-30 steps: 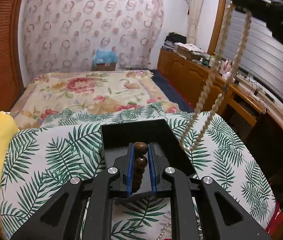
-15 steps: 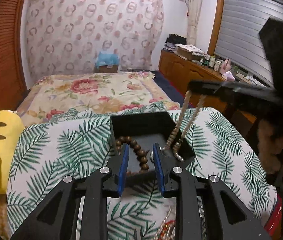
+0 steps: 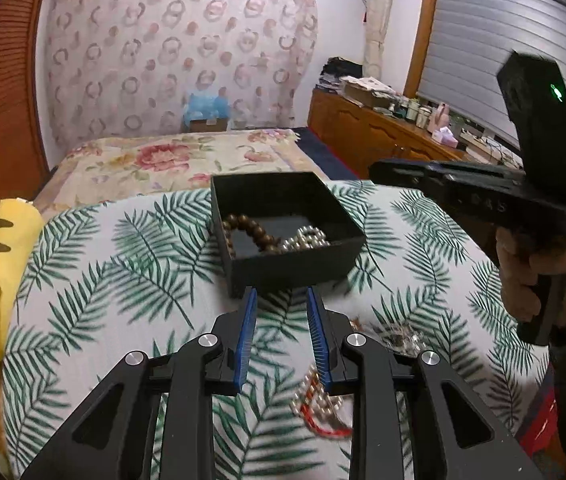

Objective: Organize jewelry
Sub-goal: 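Lower the left tool onto the red string bracelet in the pile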

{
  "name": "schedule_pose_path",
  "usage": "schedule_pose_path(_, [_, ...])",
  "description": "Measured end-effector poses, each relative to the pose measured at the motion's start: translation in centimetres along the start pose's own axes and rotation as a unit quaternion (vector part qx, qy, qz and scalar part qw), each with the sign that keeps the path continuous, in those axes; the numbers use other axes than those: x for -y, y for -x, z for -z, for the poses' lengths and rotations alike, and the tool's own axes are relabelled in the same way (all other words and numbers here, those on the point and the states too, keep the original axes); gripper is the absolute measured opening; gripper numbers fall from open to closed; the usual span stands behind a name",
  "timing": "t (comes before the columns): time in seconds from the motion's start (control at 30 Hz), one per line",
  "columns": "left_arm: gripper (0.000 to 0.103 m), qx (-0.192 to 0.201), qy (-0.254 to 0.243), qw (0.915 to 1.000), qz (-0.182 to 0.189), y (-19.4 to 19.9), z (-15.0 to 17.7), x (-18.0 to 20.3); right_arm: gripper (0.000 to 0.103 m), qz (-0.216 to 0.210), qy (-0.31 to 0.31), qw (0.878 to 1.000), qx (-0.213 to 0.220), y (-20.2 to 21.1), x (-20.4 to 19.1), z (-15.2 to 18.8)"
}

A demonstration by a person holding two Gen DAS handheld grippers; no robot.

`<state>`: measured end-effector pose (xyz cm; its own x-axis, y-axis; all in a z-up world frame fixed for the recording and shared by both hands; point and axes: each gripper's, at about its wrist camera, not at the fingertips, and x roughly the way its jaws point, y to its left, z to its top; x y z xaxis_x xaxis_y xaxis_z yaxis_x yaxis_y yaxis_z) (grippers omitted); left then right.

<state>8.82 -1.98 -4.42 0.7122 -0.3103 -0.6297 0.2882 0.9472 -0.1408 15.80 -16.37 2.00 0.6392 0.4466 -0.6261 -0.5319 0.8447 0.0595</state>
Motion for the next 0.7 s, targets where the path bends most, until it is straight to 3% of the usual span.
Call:
schedule_pose_path(0.2, [0.024,-0.009,-0.004,0.9999,0.011,0.7,1.9,0.9,0.029,-0.010,0.004,1.000,-0.002,2.2,-1.7,4.0])
schedule_pose_path(0.33, [0.024,-0.015,-0.007,0.9998,0.013,0.8,2.8,1.3,0.042,-0.012,-0.006,1.000,-0.011,2.5,-2.0,5.8])
schedule_pose_path(0.47, [0.029,-0.026,-0.006,0.9995,0.018,0.8,3.8,1.5,0.046,-0.004,-0.009,1.000,-0.017,2.5,-2.2,7.3])
schedule_pose_path(0.7, [0.029,-0.039,-0.011,0.9988,0.028,0.8,5.6,2.0,0.057,-0.001,-0.021,0.999,-0.034,2.8,-2.4,10.2])
